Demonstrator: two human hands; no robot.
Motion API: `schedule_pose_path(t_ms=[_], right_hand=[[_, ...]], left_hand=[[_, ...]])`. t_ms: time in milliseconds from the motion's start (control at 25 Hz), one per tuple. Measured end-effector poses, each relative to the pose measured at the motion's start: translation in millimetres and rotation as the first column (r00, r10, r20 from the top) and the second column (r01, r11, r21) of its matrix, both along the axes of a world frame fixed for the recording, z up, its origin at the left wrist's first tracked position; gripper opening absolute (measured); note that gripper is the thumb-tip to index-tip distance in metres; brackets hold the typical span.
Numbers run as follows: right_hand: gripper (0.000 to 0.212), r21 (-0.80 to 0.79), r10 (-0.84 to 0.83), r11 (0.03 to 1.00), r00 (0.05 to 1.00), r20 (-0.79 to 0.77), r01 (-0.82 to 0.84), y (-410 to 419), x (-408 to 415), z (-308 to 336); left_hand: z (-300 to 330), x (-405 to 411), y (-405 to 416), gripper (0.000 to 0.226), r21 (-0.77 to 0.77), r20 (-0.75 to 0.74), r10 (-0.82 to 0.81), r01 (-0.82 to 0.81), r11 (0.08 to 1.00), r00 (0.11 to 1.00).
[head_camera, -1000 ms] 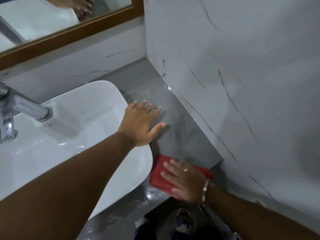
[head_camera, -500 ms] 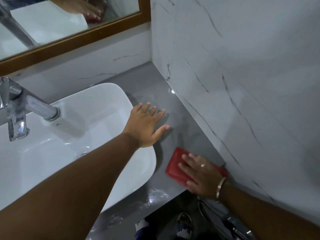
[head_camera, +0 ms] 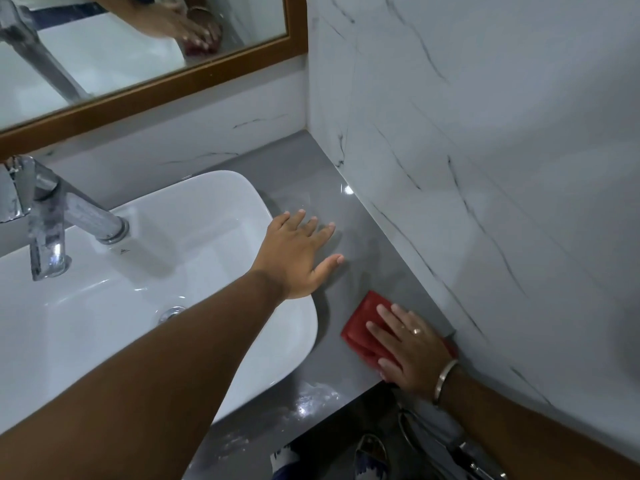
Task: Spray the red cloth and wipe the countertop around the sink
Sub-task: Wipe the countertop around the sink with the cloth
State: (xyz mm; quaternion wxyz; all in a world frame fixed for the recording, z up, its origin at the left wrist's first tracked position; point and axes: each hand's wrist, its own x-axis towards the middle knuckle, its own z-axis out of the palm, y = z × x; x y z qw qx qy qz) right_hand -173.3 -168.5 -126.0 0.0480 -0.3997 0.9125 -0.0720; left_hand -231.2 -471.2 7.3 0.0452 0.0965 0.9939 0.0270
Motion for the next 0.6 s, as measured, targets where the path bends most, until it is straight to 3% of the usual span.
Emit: schedule_pose_path(t_ms=[160, 400, 600], right_hand=[[0.069, 0.047, -0.153, 0.987, 0.987, 0.048, 0.151, -26, -28, 6], [0.069, 0.057, -0.129, 0.990, 0.991, 0.038, 0.127, -18, -31, -5], [0.068, 0.127, -0.159, 0.980, 0.987, 0.036, 0.153, -24, -25, 6]], left_hand=[[-2, -1, -2, 0.078, 0.008, -0.012, -0.001, 0.001, 1.000, 1.000], [-5, 3, -1, 0.075, 0.075, -0.051, -0.023, 0.027, 0.997, 0.998], [5, 9, 10, 0.075, -0.116, -0.007, 0.087, -0.088, 0.989, 0.996]])
